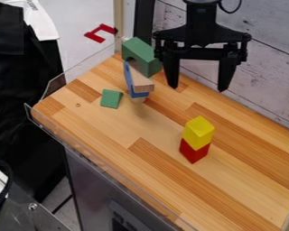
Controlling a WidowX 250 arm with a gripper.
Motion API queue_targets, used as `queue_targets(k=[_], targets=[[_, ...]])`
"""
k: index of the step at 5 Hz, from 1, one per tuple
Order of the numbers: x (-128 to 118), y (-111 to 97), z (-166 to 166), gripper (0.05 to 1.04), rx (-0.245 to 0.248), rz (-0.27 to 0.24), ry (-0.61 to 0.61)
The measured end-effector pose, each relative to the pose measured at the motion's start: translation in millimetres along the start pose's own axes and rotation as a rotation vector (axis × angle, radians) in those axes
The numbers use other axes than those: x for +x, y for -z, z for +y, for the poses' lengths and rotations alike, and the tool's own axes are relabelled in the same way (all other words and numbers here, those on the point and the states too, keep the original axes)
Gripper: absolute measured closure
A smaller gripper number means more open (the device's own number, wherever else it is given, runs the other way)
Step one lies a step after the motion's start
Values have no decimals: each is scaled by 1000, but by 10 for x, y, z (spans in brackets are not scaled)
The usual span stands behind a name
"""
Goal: Put a yellow cube on top of a green arch
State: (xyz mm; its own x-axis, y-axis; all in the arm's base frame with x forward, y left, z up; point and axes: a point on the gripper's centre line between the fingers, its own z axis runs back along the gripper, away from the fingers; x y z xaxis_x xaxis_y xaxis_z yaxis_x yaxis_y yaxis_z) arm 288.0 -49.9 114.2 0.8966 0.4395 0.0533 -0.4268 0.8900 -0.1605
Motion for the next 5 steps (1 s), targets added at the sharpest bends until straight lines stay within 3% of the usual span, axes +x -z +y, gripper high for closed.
queue_targets(k=[2, 4, 5], targets=[[-22, 163, 38, 83, 22, 65, 56], [17, 292, -2, 83, 44, 123, 302], [-7, 419, -8, 83, 53, 176, 510]])
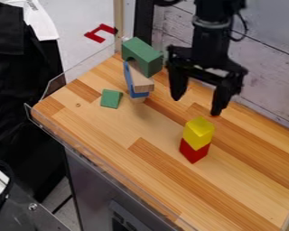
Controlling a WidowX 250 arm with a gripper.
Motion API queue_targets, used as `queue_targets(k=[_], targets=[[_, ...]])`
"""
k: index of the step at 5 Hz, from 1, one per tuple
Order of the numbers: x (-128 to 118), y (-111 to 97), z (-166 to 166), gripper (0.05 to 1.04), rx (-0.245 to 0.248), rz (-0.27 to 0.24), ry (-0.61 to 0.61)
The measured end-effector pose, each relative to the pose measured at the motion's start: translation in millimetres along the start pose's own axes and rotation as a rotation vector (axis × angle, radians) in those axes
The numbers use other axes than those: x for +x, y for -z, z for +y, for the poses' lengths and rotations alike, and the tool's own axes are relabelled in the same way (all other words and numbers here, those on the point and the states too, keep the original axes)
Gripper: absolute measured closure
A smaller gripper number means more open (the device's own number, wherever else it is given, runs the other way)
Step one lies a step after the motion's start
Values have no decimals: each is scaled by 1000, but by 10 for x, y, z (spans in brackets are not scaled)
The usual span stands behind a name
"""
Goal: Put a yellow cube on top of a green arch
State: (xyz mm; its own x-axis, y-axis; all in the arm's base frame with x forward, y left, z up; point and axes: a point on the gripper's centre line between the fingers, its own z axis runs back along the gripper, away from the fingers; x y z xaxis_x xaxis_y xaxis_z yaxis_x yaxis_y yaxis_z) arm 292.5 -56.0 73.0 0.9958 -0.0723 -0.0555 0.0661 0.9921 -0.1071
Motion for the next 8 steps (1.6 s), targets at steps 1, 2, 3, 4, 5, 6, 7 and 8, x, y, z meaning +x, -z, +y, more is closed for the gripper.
queue_targets(k=[1, 2, 3, 4, 5, 6, 7, 8], targets=[[-3, 24, 2, 83, 12, 6, 89], [-20, 66, -17, 83, 13, 0, 110], [-28, 114, -27, 83, 10, 11, 109], [-58, 219, -43, 83, 6, 39, 114], [-56, 296, -51, 83, 8, 51, 122], [-70, 359, -43, 83, 11, 74, 115], [-74, 420, -45, 139, 9, 84, 109], [-66, 485, -44, 424, 6, 92, 103]])
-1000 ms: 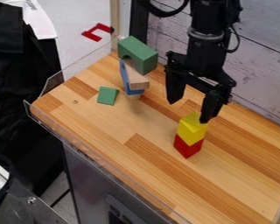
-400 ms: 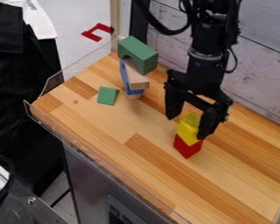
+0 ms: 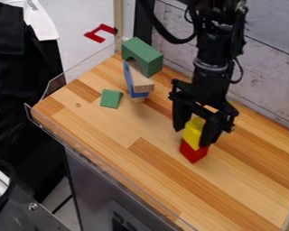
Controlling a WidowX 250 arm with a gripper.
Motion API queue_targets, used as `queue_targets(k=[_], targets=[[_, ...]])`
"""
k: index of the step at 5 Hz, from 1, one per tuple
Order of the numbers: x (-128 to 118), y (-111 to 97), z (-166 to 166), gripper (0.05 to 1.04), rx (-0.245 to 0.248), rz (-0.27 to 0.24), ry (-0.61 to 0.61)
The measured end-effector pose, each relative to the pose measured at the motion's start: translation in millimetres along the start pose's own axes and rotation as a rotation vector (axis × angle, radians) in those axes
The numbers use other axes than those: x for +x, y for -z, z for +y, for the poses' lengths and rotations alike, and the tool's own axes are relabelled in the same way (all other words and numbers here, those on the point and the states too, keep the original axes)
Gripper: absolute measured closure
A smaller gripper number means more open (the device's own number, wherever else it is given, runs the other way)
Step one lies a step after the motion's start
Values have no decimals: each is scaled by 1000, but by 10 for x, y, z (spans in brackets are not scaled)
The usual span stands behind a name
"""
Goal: Put a yellow cube on top of a green arch
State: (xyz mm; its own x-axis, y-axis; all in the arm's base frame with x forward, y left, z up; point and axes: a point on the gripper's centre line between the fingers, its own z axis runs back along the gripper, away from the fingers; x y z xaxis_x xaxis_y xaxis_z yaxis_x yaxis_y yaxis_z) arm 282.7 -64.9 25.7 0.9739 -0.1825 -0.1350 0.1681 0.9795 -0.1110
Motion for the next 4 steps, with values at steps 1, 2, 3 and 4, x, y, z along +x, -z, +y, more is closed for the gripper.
queue_targets(k=[1, 2, 3, 4], targets=[[7, -3, 2, 504, 1, -3, -13], [-7, -59, 19, 504, 22, -4, -20], [69, -341, -45, 504, 29, -99, 2], [190, -594, -66, 504, 38, -150, 26]])
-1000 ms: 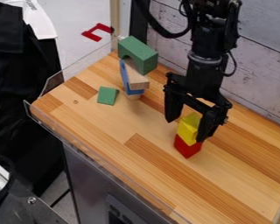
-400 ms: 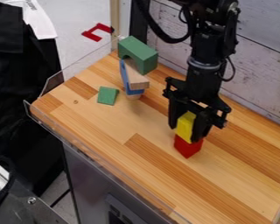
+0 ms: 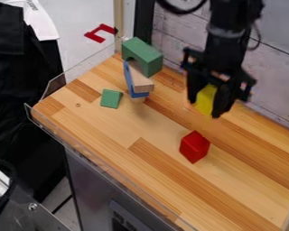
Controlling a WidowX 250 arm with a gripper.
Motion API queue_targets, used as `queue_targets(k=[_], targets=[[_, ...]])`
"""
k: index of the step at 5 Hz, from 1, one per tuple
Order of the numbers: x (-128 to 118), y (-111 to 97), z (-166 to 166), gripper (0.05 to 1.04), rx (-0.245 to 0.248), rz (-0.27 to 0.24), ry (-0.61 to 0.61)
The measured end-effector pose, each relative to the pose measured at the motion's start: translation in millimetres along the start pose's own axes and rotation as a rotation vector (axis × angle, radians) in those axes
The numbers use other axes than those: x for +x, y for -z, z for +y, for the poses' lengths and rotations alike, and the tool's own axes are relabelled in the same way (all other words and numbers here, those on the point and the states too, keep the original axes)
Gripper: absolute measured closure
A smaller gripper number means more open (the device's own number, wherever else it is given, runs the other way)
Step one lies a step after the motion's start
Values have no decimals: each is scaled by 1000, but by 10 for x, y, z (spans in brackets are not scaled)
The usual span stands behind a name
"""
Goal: Put a yellow cube on top of a green arch
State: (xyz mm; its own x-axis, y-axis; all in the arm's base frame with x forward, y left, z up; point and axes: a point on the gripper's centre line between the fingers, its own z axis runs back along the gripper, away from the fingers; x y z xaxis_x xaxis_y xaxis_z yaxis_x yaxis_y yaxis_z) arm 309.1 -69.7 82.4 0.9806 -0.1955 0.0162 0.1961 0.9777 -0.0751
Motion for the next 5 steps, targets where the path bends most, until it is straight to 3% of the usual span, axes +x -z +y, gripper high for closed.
queue_targets(k=[1, 3, 5], targets=[[101, -145, 53, 504, -10, -24, -16], [239, -443, 631, 504, 4, -98, -165], [120, -522, 917, 504, 12, -74, -252]])
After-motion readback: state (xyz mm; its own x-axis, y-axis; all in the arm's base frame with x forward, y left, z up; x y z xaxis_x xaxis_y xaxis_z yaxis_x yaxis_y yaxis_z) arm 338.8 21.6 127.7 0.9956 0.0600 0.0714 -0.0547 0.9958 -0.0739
